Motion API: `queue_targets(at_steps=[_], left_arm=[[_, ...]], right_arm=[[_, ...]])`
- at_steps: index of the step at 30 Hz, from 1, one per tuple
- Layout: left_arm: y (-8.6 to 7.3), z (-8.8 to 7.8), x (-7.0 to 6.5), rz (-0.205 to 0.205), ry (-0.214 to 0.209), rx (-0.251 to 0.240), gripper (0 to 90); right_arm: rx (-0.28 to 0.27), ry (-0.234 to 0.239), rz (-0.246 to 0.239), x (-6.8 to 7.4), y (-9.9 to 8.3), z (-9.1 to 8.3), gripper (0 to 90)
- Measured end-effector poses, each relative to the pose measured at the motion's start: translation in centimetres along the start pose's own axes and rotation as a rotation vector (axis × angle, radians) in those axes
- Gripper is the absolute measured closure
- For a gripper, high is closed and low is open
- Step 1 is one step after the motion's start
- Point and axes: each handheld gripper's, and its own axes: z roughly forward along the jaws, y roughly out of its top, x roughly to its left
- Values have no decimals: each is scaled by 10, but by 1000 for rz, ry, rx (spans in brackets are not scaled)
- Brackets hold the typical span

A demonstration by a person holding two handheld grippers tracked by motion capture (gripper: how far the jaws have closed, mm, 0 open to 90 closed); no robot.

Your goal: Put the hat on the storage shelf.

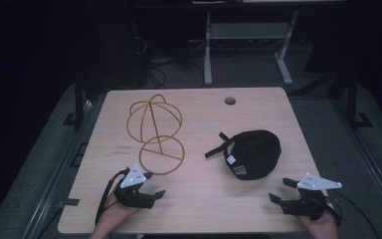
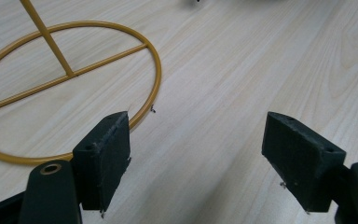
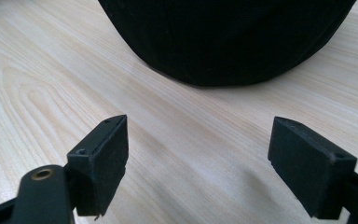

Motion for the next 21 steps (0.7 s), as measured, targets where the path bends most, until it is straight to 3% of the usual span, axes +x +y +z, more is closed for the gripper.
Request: queue_targets(at_steps=[3,9,14,21], left_arm=[[2,-1,-2,-21,-30,-21,232],[7,-1,-8,-13,-44,-33,232],[21,7,-17,43,-64,-13,232],[39,17,-28,81,-97,-9,232]], right_arm=[[-1,2,2,-1,-1,-1,196],[-5,0,12,-1,-1,-3,195],[-8,-8,3,3,0,-2,192],[-13,-3,7,3,0,-3,190]])
